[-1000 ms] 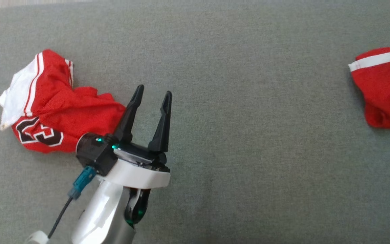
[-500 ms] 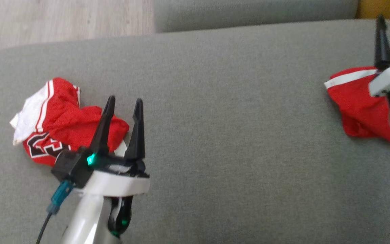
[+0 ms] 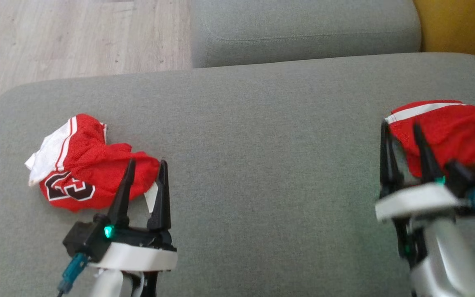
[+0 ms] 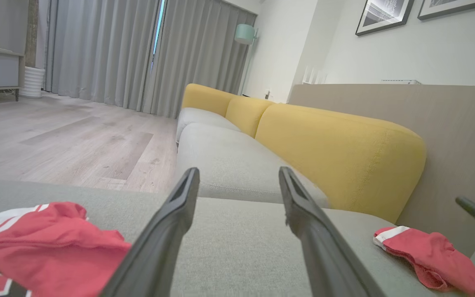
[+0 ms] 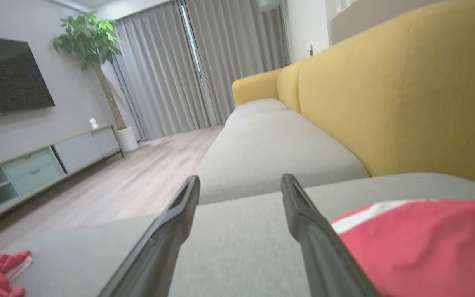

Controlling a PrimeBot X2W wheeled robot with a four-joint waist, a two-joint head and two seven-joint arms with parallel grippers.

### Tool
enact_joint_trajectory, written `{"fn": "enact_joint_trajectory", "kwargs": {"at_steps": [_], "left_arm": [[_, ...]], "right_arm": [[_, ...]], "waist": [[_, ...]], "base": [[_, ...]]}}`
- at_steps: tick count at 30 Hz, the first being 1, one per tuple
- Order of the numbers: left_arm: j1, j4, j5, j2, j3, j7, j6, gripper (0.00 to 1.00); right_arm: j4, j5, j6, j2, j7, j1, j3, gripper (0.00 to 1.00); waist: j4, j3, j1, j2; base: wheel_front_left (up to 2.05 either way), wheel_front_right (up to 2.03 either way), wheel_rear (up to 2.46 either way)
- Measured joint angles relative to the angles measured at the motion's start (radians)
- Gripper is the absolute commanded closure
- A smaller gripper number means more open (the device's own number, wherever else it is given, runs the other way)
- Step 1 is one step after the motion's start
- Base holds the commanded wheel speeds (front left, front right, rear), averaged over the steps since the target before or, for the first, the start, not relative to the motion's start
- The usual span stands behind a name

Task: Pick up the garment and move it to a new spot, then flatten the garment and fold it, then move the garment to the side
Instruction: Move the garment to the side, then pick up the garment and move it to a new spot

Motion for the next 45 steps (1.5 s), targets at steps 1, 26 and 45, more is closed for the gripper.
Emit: {"fn": "enact_joint_trajectory", "kwargs": {"at_steps": [1, 26, 45], "left_arm": [[0.006, 0.004, 0.0, 0.0, 0.0, 0.0, 0.0, 0.0], [0.025, -0.006, -0.016, 0.0, 0.014, 0.0, 0.009, 0.0], [0.026, 0.003, -0.008, 0.0, 0.049, 0.0, 0.028, 0.0]], "right_arm": [[-0.015, -0.015, 0.0, 0.003, 0.0, 0.038, -0.011, 0.0], [-0.158, -0.059, 0.0, 0.018, 0.0, 0.181, -0.011, 0.0], [-0.148, -0.056, 0.0, 0.018, -0.003, 0.184, 0.07, 0.0]], "waist": [[0.003, -0.001, 0.0, 0.0], [0.018, 0.009, 0.0002, 0.0], [0.088, -0.005, 0.0002, 0.0]], "base": [[0.0, 0.0, 0.0], [0.0, 0.0, 0.0], [0.0, 0.0, 0.0]]}}
